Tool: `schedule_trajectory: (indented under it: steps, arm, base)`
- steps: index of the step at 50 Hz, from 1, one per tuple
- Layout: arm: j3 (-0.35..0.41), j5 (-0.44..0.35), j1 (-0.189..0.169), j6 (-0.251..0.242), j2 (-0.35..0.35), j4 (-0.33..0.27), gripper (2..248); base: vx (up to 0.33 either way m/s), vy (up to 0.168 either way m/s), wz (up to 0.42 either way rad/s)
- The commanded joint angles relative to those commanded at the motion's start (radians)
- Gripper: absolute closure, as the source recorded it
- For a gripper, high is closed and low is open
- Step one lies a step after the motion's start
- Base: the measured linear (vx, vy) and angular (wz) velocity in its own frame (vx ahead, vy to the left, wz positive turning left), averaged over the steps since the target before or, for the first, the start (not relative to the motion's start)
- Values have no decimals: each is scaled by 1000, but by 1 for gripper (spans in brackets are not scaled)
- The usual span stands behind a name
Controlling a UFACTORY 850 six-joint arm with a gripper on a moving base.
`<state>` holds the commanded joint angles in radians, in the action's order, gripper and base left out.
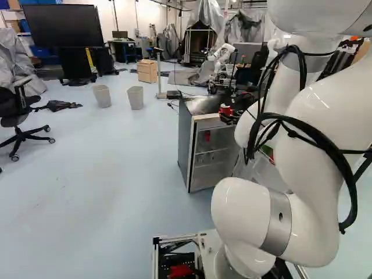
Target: Grab a drink from the fridge
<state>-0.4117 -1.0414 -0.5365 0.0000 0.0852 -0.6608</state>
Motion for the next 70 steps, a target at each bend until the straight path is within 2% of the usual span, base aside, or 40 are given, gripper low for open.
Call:
schedule_trajectory:
  steps: [21,40,70]
  arm:
    - [-44,48,15,0,35,0,158]
    - [-77,50,27,0,26,0,158]
    - [-150,50,50,0,89,0,158]
  base:
    - [0,0,0]
    - [0,0,0]
    - [0,0,0]
